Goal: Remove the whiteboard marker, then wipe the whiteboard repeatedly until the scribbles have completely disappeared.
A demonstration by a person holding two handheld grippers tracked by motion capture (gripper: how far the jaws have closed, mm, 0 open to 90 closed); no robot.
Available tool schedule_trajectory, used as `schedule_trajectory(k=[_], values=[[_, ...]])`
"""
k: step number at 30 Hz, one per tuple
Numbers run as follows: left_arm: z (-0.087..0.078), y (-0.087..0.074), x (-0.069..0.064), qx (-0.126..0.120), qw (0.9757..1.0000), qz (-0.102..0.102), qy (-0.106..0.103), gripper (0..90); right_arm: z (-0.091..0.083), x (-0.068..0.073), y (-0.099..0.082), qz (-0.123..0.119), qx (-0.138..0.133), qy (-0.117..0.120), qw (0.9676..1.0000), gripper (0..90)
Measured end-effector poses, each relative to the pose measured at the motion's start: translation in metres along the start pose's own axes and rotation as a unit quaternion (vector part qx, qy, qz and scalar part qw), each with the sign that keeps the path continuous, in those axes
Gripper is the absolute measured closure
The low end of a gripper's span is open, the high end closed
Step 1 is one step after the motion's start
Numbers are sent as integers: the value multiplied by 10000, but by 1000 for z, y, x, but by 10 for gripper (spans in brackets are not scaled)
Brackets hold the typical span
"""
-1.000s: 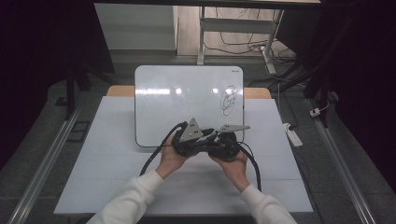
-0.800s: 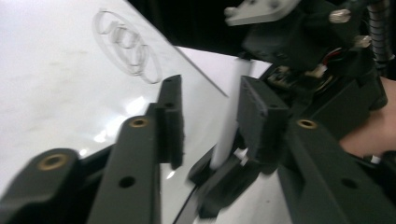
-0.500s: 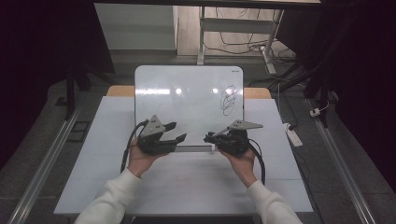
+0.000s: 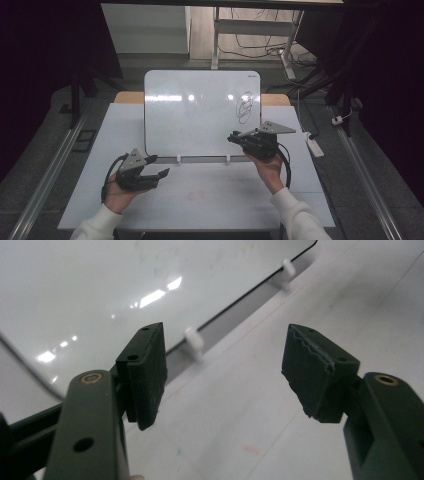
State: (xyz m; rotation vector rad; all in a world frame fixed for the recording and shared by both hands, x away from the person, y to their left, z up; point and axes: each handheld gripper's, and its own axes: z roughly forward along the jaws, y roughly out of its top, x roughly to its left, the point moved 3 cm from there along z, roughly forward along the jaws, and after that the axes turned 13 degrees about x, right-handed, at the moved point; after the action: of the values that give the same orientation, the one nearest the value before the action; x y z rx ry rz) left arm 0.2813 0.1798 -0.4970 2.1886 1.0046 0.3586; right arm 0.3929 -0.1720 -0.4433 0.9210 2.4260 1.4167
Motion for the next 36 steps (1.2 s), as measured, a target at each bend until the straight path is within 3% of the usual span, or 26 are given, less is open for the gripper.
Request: schedule_trajectory(k=[10,14,24,25,36], values=[[-5,-32,11,153,9995,-257,87,342,-9,-7,7,-124,-157,-174,9996,778],[-5,-36,15,165,9993,-328,105,342,-14,-15,15,-192,-261,-358,9988,778],[-3,-39,20,177,9990,-387,154,324,-14,-55,47,-127,-490,-931,9944,778],[-1,-39,21,198,9990,-377,159,324,-12,-68,53,24,-553,-1042,9930,778],[6,-42,25,281,9986,-391,219,321,1,-110,73,106,-530,-1570,9861,779]])
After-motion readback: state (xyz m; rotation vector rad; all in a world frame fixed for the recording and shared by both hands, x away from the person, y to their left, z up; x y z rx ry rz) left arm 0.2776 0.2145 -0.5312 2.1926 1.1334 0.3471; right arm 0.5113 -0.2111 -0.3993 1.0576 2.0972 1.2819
